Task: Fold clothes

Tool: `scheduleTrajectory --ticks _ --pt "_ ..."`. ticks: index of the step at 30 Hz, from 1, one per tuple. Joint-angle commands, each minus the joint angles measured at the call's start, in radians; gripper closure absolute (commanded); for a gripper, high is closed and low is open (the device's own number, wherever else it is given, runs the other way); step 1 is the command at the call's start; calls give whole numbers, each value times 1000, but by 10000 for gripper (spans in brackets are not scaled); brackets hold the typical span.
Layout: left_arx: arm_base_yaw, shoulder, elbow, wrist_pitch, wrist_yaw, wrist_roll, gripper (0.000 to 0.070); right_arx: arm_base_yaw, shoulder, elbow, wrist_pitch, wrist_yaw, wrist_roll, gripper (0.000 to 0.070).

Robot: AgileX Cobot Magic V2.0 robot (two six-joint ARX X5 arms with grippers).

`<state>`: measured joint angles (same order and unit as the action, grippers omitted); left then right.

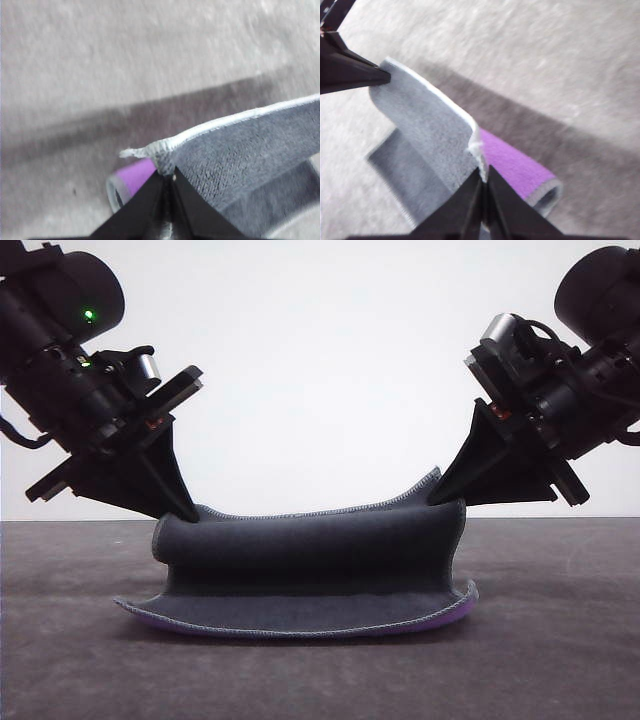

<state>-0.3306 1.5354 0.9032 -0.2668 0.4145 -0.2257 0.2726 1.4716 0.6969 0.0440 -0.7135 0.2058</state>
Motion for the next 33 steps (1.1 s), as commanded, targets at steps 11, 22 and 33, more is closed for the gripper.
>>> scheduleTrajectory --ticks 11,22,33 --pt "-30 -17 -16 -89 -4 -3 456 55 -73 -50 -101 54 -12 452" --pt "-32 -174 -72 -244 -5 0 343 55 -317 -57 -361 61 -22 445" --pt "-32 -546 -255 -305 -66 -53 347 53 -422 -57 -504 78 60 445"
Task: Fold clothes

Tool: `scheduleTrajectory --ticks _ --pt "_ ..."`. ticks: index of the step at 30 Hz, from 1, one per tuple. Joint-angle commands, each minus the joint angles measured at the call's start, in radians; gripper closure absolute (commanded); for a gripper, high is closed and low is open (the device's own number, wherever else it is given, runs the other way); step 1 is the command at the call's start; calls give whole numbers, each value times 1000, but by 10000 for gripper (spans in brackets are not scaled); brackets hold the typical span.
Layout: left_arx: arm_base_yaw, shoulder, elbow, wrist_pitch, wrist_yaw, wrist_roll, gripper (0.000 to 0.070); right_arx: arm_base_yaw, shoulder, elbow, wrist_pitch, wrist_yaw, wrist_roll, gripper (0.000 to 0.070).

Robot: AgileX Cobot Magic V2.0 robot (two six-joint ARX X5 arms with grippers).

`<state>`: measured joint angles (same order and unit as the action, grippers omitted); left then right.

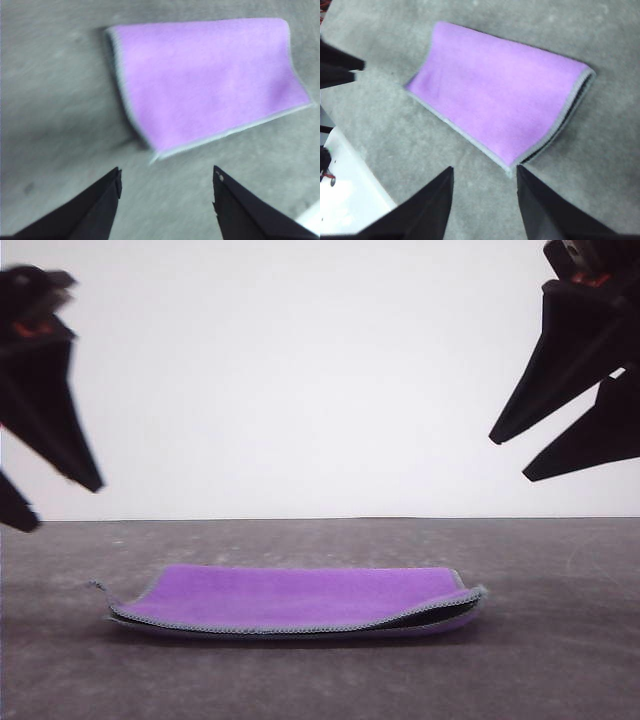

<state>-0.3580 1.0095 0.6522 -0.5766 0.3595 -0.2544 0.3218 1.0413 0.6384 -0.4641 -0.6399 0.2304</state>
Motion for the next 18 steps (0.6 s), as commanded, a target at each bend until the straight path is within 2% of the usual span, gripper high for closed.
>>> scheduleTrajectory --ticks 1,5,9,18 --pt "-4 -56 -19 1 -27 -35 347 3 9 1 1 17 52 445" --pt "-4 -203 -62 -8 -95 -57 347 2 10 1 -1 72 128 445" --pt "-4 -315 -65 -9 -131 -58 347 -11 28 1 7 80 190 444" --pt "-4 -390 -65 -10 -132 -58 347 -19 197 1 112 61 208 403"
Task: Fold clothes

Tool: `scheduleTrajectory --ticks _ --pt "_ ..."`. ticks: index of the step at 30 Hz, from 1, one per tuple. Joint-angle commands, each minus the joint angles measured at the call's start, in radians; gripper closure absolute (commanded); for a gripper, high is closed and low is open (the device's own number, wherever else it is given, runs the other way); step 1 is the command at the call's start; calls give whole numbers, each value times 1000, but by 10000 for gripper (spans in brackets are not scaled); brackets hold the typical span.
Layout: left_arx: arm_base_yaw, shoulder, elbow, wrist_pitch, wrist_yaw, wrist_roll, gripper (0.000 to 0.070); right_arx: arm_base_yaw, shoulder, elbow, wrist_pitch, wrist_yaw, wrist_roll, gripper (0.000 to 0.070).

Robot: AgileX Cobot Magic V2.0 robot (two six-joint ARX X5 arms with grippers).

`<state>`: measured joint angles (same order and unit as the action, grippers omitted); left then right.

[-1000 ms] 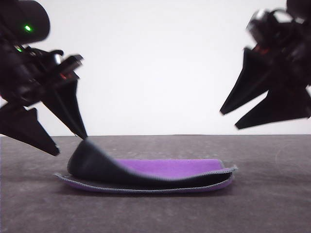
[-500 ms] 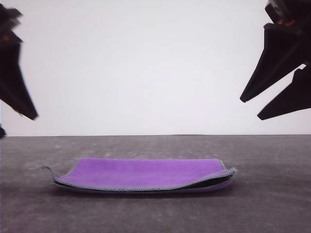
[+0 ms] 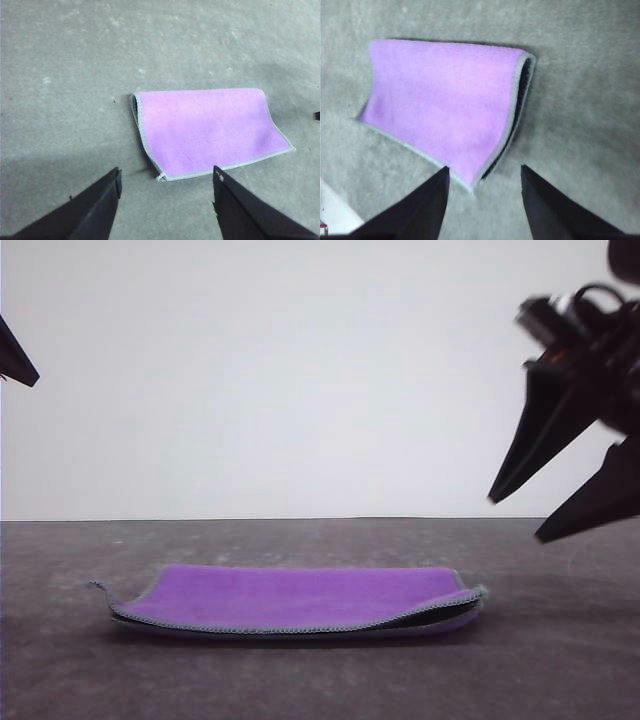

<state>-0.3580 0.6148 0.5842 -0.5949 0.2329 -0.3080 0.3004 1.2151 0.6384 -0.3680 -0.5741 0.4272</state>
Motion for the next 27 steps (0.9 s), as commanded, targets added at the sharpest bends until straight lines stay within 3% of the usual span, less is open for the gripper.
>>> scheduleTrajectory --ticks 1,15,21,27 --pt "-4 5 3 8 -5 -4 347 3 46 1 35 -8 13 402" --pt "-4 5 3 8 -5 -3 347 5 289 1 173 -133 64 386" --pt "-4 5 3 8 -5 -3 347 15 333 1 235 -135 93 388" --pt "-4 5 3 8 -5 -3 347 32 355 1 277 -137 123 475"
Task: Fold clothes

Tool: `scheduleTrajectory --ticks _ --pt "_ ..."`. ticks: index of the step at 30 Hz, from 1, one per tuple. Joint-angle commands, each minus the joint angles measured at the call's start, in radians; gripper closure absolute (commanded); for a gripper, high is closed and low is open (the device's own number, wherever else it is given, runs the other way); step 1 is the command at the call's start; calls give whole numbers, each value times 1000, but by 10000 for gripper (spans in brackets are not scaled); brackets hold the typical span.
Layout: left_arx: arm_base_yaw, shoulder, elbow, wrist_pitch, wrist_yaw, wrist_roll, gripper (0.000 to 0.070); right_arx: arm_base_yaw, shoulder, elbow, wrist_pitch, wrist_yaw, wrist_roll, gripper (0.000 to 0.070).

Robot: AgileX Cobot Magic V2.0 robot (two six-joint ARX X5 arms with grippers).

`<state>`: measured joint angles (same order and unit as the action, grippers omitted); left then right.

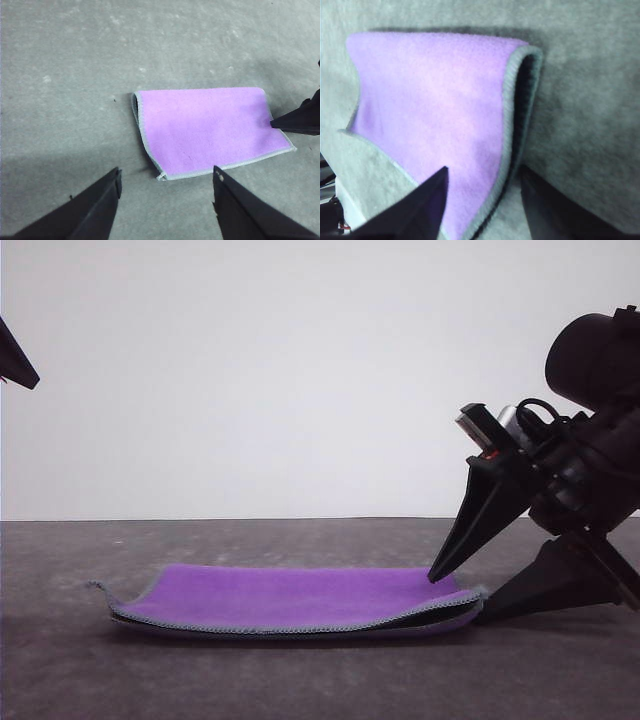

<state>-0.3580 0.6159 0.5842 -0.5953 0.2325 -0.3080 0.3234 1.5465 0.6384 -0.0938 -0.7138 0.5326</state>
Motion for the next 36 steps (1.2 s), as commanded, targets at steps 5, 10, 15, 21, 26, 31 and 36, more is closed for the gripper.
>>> scheduleTrajectory --ticks 5,10,15,21,26,31,36 --pt "-4 4 3 8 -5 -3 347 14 29 1 5 11 18 631" --pt "-4 4 3 8 -5 -3 347 14 29 4 6 7 17 697" --pt "-4 4 3 8 -5 -1 347 14 20 37 9 -17 0 697" --pt "-4 4 3 8 -5 6 347 44 17 113 11 -103 1 697" --pt "-4 4 3 7 -5 9 347 126 24 153 58 -97 15 697" --pt "-4 4 3 -4 -5 9 347 224 57 192 171 -71 83 697" --pt "-4 4 3 -36 -5 23 346 297 143 268 218 -71 119 697"
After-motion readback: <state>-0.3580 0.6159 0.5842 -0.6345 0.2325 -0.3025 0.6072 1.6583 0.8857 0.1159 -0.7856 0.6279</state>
